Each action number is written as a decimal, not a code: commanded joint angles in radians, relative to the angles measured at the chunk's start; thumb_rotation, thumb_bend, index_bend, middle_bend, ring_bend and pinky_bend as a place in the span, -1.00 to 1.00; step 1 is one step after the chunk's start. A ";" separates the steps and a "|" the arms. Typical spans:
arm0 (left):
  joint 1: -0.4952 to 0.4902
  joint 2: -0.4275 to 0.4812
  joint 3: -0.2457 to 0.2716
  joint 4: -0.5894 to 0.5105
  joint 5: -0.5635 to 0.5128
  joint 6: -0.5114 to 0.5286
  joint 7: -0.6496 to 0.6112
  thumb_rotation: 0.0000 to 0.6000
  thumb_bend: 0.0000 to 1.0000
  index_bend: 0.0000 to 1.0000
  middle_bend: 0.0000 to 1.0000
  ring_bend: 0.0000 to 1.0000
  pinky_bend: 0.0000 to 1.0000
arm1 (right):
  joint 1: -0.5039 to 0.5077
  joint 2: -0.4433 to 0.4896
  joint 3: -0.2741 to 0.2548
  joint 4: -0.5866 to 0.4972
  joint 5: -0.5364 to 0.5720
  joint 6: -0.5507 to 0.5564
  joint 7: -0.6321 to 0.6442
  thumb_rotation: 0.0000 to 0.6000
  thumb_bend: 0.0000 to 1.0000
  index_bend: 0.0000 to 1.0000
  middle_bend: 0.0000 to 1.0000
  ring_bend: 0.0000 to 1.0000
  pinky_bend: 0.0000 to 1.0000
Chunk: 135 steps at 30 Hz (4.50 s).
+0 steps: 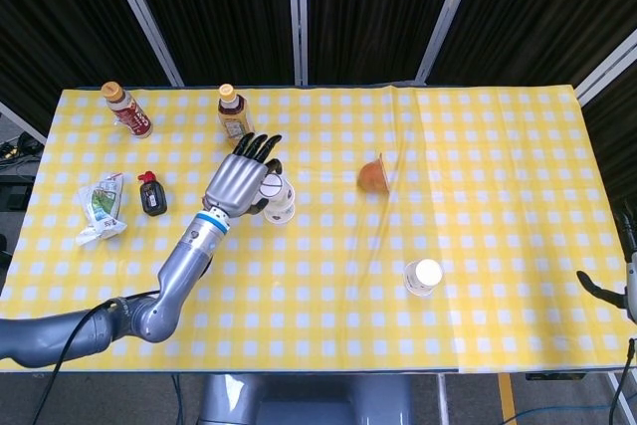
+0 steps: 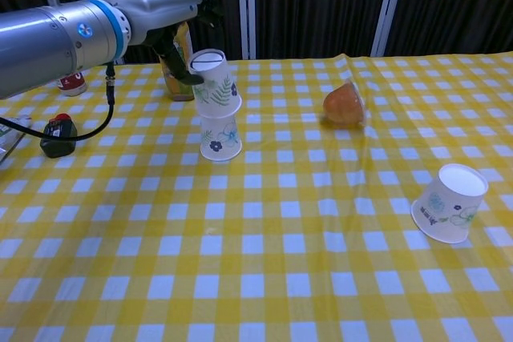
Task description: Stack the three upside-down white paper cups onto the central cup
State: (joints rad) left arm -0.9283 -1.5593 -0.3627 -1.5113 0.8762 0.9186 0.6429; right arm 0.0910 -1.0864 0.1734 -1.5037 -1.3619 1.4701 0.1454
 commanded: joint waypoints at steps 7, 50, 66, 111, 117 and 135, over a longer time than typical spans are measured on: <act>-0.067 -0.057 0.034 0.112 -0.082 -0.052 -0.006 1.00 -0.35 -0.48 -1.00 -1.00 -1.00 | -0.002 -0.001 0.001 -0.003 -0.005 0.009 -0.006 1.00 -0.85 -1.00 -1.00 -1.00 -1.00; 0.564 0.349 0.375 -0.172 0.478 0.568 -0.492 1.00 -0.80 -1.00 -1.00 -1.00 -1.00 | 0.231 -0.063 -0.039 -0.340 -0.002 -0.328 -0.356 1.00 -0.83 -0.50 -1.00 -1.00 -1.00; 0.596 0.363 0.340 -0.176 0.521 0.542 -0.525 1.00 -0.80 -1.00 -1.00 -1.00 -1.00 | 0.312 -0.171 -0.039 -0.344 0.185 -0.392 -0.520 1.00 -0.78 -0.47 -1.00 -1.00 -1.00; 0.639 0.367 0.277 -0.164 0.553 0.511 -0.556 1.00 -0.80 -1.00 -1.00 -1.00 -1.00 | 0.419 -0.234 -0.014 -0.365 0.264 -0.362 -0.585 1.00 -0.50 -0.03 -0.92 -1.00 -0.99; 0.641 0.367 0.269 -0.160 0.545 0.503 -0.560 1.00 -0.80 -1.00 -1.00 -1.00 -1.00 | 0.486 -0.295 0.030 -0.372 0.258 -0.388 -0.595 1.00 -0.51 -0.03 -0.91 -1.00 -0.98; 0.643 0.369 0.246 -0.142 0.516 0.478 -0.581 1.00 -0.80 -1.00 -1.00 -1.00 -1.00 | 0.642 -0.538 0.082 -0.206 0.364 -0.430 -0.644 1.00 -0.51 -0.03 -0.90 -1.00 -0.98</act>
State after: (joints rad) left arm -0.2849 -1.1902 -0.1167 -1.6534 1.3923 1.3967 0.0616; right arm 0.7297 -1.6202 0.2523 -1.7142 -1.0002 1.0406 -0.4994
